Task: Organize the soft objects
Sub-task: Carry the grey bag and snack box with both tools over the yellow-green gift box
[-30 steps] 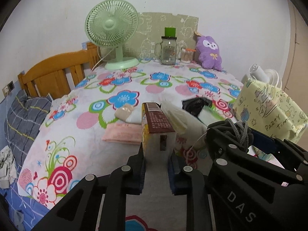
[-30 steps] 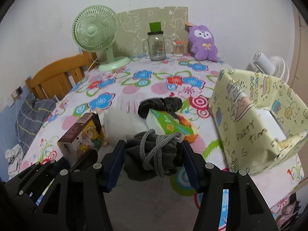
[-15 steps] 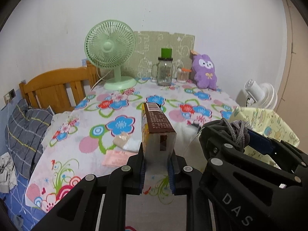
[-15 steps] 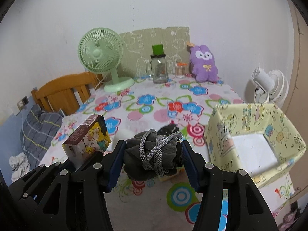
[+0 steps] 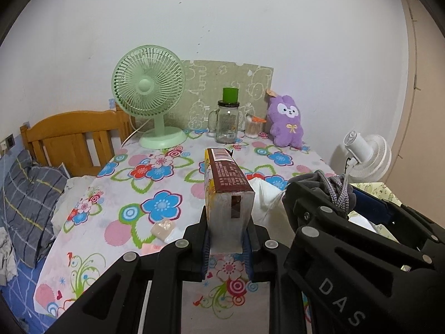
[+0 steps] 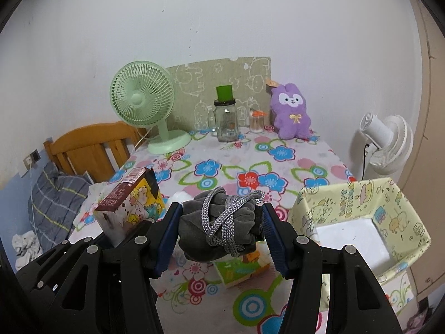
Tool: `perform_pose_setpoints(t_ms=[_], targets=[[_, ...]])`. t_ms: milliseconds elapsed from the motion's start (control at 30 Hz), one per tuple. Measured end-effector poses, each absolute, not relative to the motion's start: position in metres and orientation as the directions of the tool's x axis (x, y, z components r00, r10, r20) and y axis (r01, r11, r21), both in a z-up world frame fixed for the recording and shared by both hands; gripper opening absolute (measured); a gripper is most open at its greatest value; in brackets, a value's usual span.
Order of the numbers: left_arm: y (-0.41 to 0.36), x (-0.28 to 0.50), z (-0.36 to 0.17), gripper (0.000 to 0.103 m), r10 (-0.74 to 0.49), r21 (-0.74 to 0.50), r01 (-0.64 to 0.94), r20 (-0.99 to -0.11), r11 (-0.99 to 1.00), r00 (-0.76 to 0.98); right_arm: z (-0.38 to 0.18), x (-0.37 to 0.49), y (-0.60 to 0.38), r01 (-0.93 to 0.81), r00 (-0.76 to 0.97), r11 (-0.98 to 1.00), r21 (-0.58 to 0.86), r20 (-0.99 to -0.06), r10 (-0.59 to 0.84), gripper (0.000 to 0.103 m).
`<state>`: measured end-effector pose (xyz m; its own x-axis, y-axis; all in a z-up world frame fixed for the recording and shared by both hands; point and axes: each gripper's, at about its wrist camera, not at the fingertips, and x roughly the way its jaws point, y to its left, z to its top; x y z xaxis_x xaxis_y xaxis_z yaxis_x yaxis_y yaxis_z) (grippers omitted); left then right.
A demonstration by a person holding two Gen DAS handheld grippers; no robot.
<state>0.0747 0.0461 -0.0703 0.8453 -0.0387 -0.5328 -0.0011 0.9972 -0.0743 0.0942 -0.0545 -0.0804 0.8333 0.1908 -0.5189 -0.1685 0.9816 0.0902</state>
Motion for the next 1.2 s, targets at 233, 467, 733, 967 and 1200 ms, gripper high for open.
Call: perform_pose_setpoints(t_ms=[233, 467, 733, 967, 1200], targets=[[0.035, 0.078, -0.061, 0.018, -0.059, -0.074, 0.024, -0.514, 0.997, 0.856, -0.070, 0.098, -0.066, -0.157, 0.841, 0.983, 0.091, -0.509, 0.181, 0.061], [0.018, 0.082, -0.059, 0.018, -0.076, -0.068, 0.047, -0.514, 0.997, 0.854, -0.068, 0.099, -0.084, -0.133, 0.845, 0.986, 0.101, -0.509, 0.166, 0.062], [-0.005, 0.087, -0.060, 0.018, -0.106, -0.067, 0.083, -0.522, 0.994, 0.846, -0.069, 0.100, -0.106, -0.100, 0.844, 0.990, 0.102, -0.518, 0.139, 0.062], [-0.026, 0.092, -0.062, 0.018, -0.124, -0.057, 0.110, -0.527, 0.992, 0.841, -0.069, 0.101, -0.127, -0.067, 0.845, 0.993, 0.096, -0.524, 0.108, 0.061], [-0.036, 0.097, -0.063, 0.018, -0.084, -0.023, 0.084, -0.526, 0.996, 0.847, -0.072, 0.103, -0.142, -0.056, 0.840, 0.992, 0.112, -0.532, 0.108, 0.061]])
